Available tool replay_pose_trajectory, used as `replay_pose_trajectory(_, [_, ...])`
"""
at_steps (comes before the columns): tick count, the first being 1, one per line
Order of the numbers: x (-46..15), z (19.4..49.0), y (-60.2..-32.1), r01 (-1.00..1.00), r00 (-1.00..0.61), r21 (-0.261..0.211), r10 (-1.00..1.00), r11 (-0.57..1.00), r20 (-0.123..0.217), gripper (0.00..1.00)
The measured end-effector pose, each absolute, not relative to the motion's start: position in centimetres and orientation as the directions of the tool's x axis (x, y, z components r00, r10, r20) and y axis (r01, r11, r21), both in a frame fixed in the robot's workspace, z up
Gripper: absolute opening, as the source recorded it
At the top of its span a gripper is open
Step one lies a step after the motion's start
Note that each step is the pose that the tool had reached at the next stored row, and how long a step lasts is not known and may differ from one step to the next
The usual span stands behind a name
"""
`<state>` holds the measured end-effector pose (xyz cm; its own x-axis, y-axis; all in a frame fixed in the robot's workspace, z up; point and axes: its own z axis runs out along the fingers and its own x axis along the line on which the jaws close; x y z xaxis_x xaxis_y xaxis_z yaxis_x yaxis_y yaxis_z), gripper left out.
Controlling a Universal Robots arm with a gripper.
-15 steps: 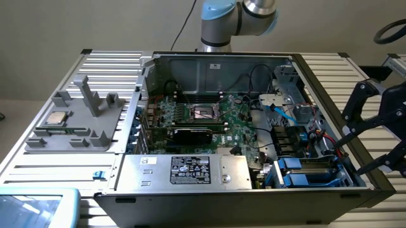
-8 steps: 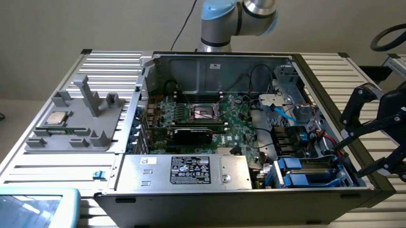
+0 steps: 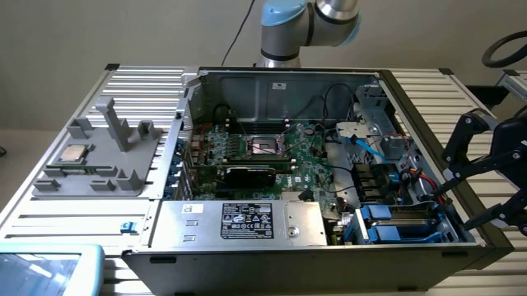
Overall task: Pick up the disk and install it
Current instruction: 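Insert the first disk wire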
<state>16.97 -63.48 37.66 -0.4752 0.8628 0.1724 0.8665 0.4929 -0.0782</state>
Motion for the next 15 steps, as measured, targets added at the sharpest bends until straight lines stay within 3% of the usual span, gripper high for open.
replay_pose_trajectory(15, [16.4,36.7,-64.6,0.867,-0.479,-0.022,0.846,0.497,0.235,0.5])
